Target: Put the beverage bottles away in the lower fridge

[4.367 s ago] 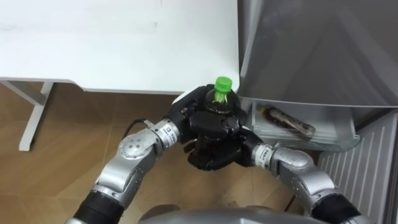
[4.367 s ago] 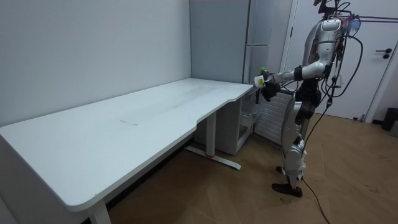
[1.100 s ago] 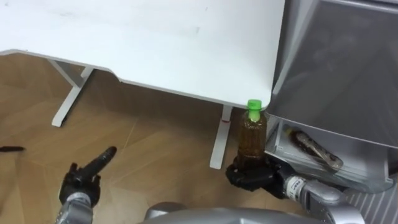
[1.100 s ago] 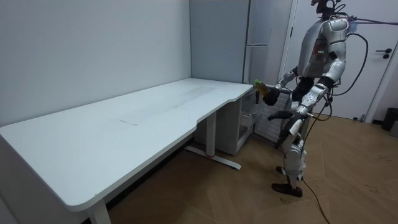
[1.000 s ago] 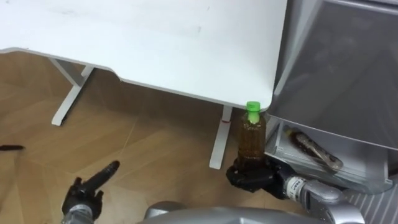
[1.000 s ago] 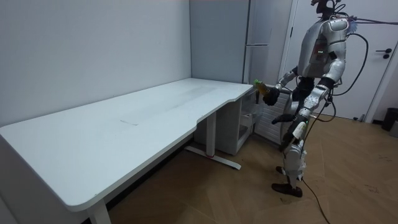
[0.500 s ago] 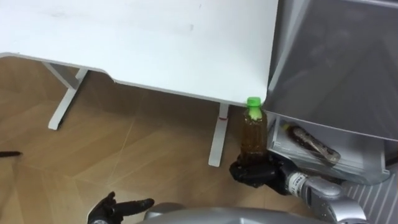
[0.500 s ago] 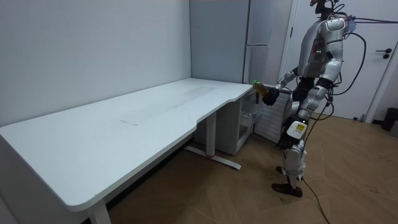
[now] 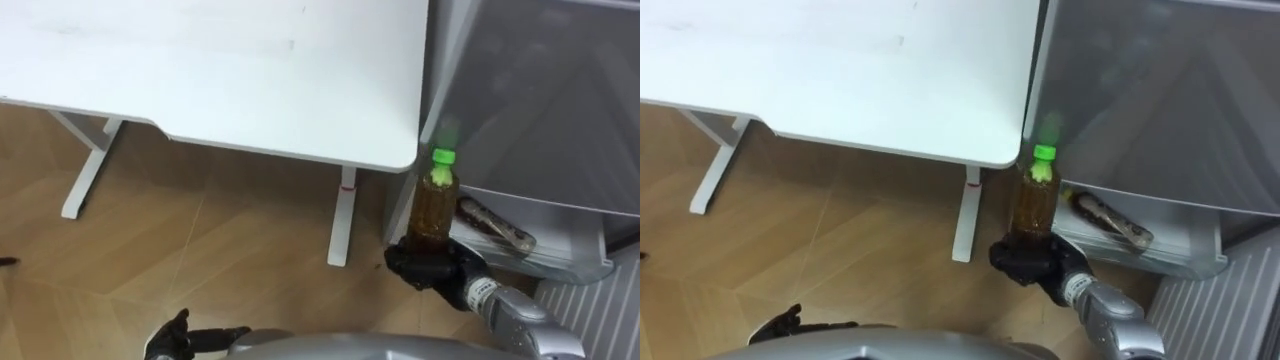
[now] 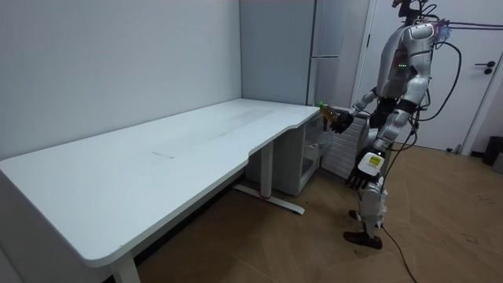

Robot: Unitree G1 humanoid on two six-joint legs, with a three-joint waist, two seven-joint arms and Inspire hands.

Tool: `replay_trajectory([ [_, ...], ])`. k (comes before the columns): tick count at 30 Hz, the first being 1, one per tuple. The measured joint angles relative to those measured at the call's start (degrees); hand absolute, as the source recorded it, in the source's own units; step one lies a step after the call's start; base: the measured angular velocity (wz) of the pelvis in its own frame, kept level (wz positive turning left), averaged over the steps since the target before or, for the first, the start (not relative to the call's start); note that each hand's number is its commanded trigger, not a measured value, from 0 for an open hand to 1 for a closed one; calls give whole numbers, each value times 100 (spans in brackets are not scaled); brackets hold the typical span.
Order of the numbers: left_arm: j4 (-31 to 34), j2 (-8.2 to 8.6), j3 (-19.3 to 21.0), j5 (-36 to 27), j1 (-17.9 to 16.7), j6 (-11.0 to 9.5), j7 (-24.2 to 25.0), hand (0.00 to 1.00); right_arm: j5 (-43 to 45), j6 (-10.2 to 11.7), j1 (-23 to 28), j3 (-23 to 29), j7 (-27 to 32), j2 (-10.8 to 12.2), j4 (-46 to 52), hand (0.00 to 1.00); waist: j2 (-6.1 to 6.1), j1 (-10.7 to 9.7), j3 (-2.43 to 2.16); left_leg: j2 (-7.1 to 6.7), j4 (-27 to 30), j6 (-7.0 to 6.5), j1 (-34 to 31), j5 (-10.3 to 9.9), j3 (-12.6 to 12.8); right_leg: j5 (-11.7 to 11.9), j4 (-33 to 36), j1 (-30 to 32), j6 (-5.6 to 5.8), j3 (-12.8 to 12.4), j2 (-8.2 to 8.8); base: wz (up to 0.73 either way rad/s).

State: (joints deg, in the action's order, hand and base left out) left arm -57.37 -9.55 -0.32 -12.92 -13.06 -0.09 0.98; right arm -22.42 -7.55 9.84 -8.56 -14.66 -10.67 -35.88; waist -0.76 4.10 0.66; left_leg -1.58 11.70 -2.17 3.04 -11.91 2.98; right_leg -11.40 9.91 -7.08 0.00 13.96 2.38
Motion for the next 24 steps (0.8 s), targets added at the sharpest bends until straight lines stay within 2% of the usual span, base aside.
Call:
replay_trajectory([
  [8,0,8,-54,2,-84,-104,-154,0,-1142,67,-5,55,541,123,-439,100,-12,-218,5,-10,-2,-14,-22,8,18,5,-3,23,8,-12,8,0],
  [13,0,8,-23,20,-148,-163,-126,0,-1991,138,-8,100,672,124,-556,100,-8,-219,-2,4,12,-15,-33,9,126,8,-6,78,12,-115,-9,-10],
  [17,0,60,108,18,-171,-124,-40,0,-3633,148,-23,250,927,154,-564,100,-26,-213,-11,1,-10,-16,-17,9,167,16,-10,77,23,-119,-1,-3],
  [19,-58,88,141,17,-174,-108,-42,0,-4441,227,-55,383,1010,158,-605,100,-54,-206,-11,-1,-23,-19,-1,7,161,17,-10,70,26,-115,-3,0],
  [24,-221,159,214,18,-191,-37,-84,0,-5170,332,-70,546,1156,162,-675,100,-111,-205,-11,2,-50,-19,33,6,162,18,-8,56,26,-121,-13,0],
])
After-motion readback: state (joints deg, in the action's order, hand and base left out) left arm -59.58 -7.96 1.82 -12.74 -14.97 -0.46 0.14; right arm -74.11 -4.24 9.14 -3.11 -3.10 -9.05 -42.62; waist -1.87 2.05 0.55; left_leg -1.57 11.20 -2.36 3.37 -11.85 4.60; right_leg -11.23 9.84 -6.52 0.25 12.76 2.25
